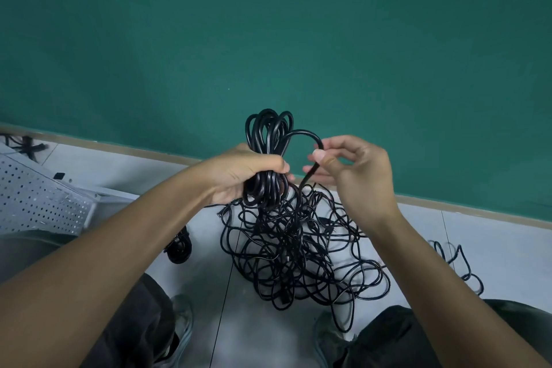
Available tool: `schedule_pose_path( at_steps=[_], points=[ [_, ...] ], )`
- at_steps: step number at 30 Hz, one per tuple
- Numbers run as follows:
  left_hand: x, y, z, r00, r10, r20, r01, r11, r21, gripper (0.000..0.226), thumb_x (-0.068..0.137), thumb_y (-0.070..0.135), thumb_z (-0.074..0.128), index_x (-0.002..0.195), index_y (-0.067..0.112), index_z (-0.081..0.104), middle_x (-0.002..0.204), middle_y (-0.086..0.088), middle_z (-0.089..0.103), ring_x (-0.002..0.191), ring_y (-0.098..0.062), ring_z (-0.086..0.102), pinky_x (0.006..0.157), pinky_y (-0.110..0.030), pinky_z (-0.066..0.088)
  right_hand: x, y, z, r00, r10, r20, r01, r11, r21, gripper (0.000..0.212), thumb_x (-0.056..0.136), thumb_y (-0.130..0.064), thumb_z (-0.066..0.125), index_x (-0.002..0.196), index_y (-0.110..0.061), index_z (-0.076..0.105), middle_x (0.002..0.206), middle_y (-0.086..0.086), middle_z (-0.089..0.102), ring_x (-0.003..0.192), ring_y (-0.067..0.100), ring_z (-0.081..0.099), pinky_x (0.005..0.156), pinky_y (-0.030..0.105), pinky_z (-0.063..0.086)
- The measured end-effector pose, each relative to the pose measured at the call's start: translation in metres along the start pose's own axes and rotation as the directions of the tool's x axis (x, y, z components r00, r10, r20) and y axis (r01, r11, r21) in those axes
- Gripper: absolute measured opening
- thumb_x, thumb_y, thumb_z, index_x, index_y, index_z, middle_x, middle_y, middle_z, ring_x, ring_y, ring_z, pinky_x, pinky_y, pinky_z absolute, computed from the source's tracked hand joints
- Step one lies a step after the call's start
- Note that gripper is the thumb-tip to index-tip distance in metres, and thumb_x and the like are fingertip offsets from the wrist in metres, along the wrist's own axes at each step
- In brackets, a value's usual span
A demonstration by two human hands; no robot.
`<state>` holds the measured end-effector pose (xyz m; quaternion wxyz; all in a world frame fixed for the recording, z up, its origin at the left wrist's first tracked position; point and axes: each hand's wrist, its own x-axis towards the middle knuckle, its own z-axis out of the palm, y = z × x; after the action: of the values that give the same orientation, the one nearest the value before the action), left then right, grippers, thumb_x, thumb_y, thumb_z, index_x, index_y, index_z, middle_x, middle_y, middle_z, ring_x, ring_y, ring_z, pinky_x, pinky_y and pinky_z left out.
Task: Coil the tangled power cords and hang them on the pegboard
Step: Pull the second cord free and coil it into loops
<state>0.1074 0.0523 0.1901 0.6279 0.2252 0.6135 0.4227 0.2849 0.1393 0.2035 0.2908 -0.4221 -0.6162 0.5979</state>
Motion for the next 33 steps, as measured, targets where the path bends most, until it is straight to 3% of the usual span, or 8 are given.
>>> schedule_pose_path(
  at_steps=[4, 8, 12, 14, 19, 23, 28, 33],
  points=[
    [0.004, -0.008, 0.005, 1.000, -0.002, 0.021, 0.002, 0.999, 0.038, 0.022, 0.093, 0.011, 0.067, 0.112, -0.001, 0.072, 0.120, -0.030, 0.069, 0.098, -0.030, 0.070, 0.077, -0.036, 0.061, 0.000, -0.007, 0.002, 0.997, -0.065, -0.033, 0.065, 0.998, 0.018, 0.008, 0.093, -0.004, 0.072, 0.093, -0.011, 0.070, 0.089, 0.013, 0.073, 0.076, 0.025, 0.078, 0.071, 0.035, 0.064],
    [0.004, -0.012, 0.009, 0.998, 0.033, 0.045, -0.035, 0.998, 0.051, 0.034, 0.085, 0.016, 0.071, 0.117, 0.006, 0.069, 0.123, -0.023, 0.071, 0.105, -0.029, 0.069, 0.090, -0.045, 0.058, 0.003, -0.009, 0.004, 0.992, -0.115, -0.059, 0.113, 0.993, -0.031, 0.008, 0.092, -0.006, 0.074, 0.090, -0.012, 0.071, 0.080, 0.005, 0.073, 0.076, 0.022, 0.077, 0.070, 0.039, 0.065],
    [-0.003, -0.007, 0.018, 0.984, 0.075, 0.159, -0.083, 0.995, 0.048, 0.024, 0.082, 0.017, 0.064, 0.090, 0.035, 0.079, 0.130, -0.010, 0.071, 0.124, -0.034, 0.063, 0.080, -0.036, 0.058, 0.004, -0.011, 0.006, 0.992, -0.117, -0.044, 0.116, 0.993, -0.023, 0.008, 0.093, -0.005, 0.073, 0.089, -0.012, 0.072, 0.084, 0.005, 0.072, 0.075, 0.023, 0.077, 0.069, 0.039, 0.065],
    [-0.006, -0.006, 0.020, 0.973, 0.101, 0.206, -0.116, 0.991, 0.060, 0.035, 0.091, 0.012, 0.062, 0.074, 0.040, 0.077, 0.130, -0.012, 0.070, 0.123, -0.035, 0.063, 0.077, -0.033, 0.056, 0.004, -0.012, 0.006, 0.993, -0.113, -0.039, 0.113, 0.994, -0.003, 0.004, 0.092, -0.004, 0.074, 0.090, -0.008, 0.072, 0.086, 0.004, 0.070, 0.073, 0.022, 0.076, 0.067, 0.034, 0.064],
    [-0.007, -0.009, 0.021, 0.976, 0.126, 0.179, -0.147, 0.983, 0.108, 0.025, 0.100, 0.005, 0.055, 0.123, 0.012, 0.064, 0.114, -0.013, 0.076, 0.104, -0.014, 0.072, 0.082, -0.033, 0.057, 0.006, -0.009, 0.002, 0.995, -0.101, -0.024, 0.101, 0.995, -0.009, 0.006, 0.090, -0.006, 0.077, 0.087, -0.008, 0.072, 0.088, 0.011, 0.072, 0.075, 0.027, 0.076, 0.066, 0.035, 0.064],
    [-0.007, -0.011, 0.023, 0.968, 0.160, 0.191, -0.193, 0.967, 0.167, 0.010, 0.099, 0.011, 0.059, 0.106, 0.012, 0.067, 0.104, -0.014, 0.077, 0.096, -0.019, 0.072, 0.082, -0.035, 0.054, 0.009, -0.006, 0.003, 0.996, -0.079, -0.032, 0.079, 0.997, 0.003, 0.006, 0.088, -0.005, 0.079, 0.087, -0.007, 0.073, 0.086, 0.012, 0.073, 0.073, 0.026, 0.075, 0.064, 0.037, 0.064],
    [-0.005, -0.014, 0.022, 0.964, 0.145, 0.225, -0.156, 0.987, 0.030, 0.014, 0.087, 0.026, 0.066, 0.096, 0.015, 0.069, 0.095, -0.011, 0.072, 0.093, -0.024, 0.069, 0.082, -0.037, 0.056, 0.011, -0.007, 0.004, 0.997, -0.068, -0.042, 0.069, 0.997, 0.017, 0.009, 0.086, -0.007, 0.081, 0.089, -0.007, 0.072, 0.084, 0.011, 0.071, 0.068, 0.018, 0.070, 0.062, 0.031, 0.062],
    [-0.006, -0.017, 0.029, 0.966, 0.147, 0.211, -0.132, 0.988, -0.080, 0.024, 0.086, 0.047, 0.073, 0.081, 0.023, 0.069, 0.090, -0.004, 0.070, 0.094, -0.026, 0.064, 0.086, -0.039, 0.054, 0.014, 0.002, 0.004, 0.997, -0.049, -0.052, 0.045, 0.996, -0.082, 0.018, 0.088, -0.027, 0.081, 0.099, -0.016, 0.072, 0.086, 0.000, 0.070, 0.077, 0.013, 0.068, 0.083, 0.037, 0.061]
  ],
)
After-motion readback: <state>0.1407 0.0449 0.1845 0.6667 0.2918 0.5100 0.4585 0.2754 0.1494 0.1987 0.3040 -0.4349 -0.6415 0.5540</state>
